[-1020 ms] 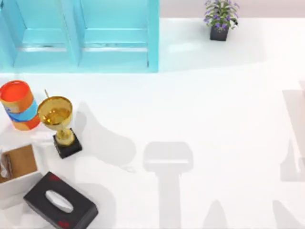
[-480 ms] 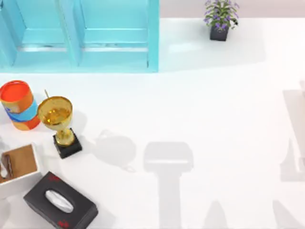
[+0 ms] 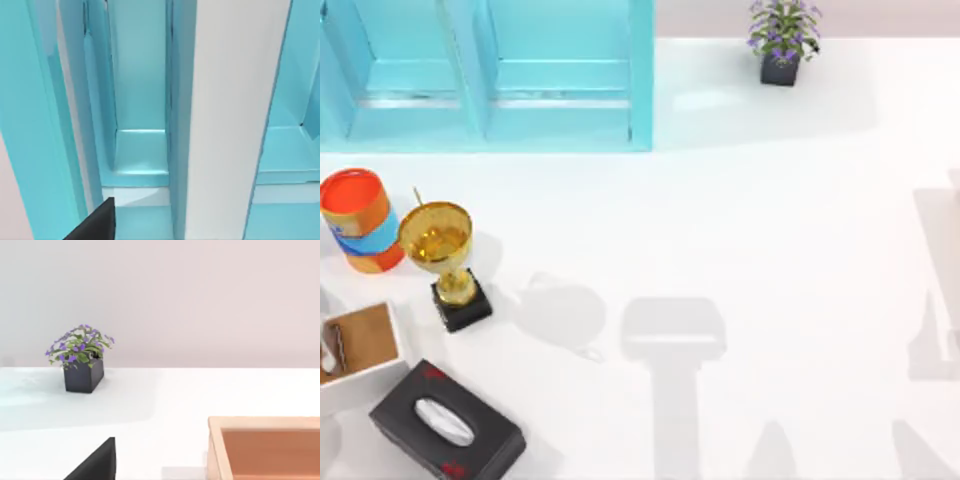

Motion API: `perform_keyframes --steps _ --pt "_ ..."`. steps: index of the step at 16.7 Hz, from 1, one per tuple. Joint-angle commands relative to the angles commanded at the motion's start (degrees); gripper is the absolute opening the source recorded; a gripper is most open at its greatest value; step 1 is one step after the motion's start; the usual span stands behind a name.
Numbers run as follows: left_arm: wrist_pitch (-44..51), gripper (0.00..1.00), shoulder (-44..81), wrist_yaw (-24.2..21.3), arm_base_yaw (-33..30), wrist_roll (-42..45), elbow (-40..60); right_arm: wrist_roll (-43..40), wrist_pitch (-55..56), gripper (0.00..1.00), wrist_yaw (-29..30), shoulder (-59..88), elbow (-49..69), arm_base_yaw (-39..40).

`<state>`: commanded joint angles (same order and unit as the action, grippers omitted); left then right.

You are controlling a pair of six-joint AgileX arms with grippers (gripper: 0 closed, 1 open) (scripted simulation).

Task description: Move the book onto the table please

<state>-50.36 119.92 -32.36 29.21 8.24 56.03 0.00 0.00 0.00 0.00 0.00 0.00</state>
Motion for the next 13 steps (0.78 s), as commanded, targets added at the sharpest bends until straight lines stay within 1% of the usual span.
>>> perform_keyframes --steps 3,6,8,10,13 --pt "2.2 1.0 1.3 3.6 -3.7 -1.0 4.5 0.0 0.0 1.0 0.0 0.0 0.0 0.0" --pt "4.2 1.0 5.6 6.8 -7.0 -1.8 10.7 0.0 0.0 1.0 0.0 0.0 0.0 0.0" --pt "5.3 1.0 9.3 7.2 -7.5 -2.0 15.6 0.0 0.0 1.0 0.0 0.0 0.0 0.0" --pt "6.2 1.0 13.1 6.6 -6.9 -1.9 20.4 0.0 0.0 1.0 0.0 0.0 0.0 0.0" --pt "6.7 1.0 16.4 5.5 -5.8 -1.7 23.8 0.0 0.0 1.0 0.0 0.0 0.0 0.0"
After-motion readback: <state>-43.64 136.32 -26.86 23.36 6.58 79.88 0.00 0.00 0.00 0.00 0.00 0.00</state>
